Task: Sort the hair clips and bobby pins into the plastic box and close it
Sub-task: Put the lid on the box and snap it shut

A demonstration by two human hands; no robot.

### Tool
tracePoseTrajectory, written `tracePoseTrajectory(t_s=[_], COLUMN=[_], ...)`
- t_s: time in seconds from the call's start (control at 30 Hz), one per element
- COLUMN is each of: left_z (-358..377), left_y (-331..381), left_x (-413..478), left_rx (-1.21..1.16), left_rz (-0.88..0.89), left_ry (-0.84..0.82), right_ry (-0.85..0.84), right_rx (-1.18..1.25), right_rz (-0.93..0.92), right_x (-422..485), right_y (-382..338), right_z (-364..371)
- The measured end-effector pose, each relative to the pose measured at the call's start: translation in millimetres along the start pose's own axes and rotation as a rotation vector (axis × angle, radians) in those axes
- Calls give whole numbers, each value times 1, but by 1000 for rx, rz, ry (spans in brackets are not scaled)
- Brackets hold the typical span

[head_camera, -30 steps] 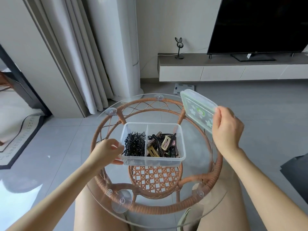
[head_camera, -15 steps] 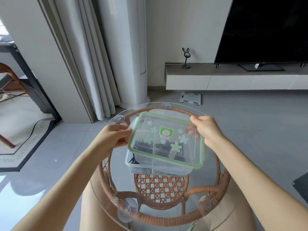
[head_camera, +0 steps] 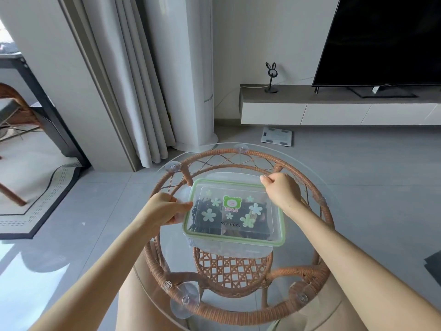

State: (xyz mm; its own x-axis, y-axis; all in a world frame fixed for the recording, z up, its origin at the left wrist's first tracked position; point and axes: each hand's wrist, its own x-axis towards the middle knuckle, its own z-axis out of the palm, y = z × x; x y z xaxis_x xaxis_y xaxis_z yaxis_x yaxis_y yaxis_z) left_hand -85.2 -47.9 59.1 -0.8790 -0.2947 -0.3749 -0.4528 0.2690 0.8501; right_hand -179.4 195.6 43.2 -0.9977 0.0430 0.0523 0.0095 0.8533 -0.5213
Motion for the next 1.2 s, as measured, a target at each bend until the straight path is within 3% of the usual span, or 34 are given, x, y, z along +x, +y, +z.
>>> tracePoseTrajectory(t_s=[0.4,0.7,0.77,0.93,1.07,1.13,1.2], left_z=[1,4,4,7,6,5,7], left_y=[-8,-15,-16,-19,-19,-18,-14], left_x=[6,10,11,10,10,14,12], left_rx=[-103,-95,-95,-11,10,231,627], left_rz=[-59,-30,-29,21,73,101,139], left_ry=[4,60,64,74,99,132,116], right_ry=[75,-92,-88,145,74,44,22], right_rx=[30,344,241,-247,-373,-380,-431], right_rz=[-64,-4,15,-95,-168,-189,-212], right_x=[1,-32,-51,-75,-77,-76,-73], right_y=[2,25,29,29,23,21,20], right_z=[9,-4,-9,-18,-17,-17,-18])
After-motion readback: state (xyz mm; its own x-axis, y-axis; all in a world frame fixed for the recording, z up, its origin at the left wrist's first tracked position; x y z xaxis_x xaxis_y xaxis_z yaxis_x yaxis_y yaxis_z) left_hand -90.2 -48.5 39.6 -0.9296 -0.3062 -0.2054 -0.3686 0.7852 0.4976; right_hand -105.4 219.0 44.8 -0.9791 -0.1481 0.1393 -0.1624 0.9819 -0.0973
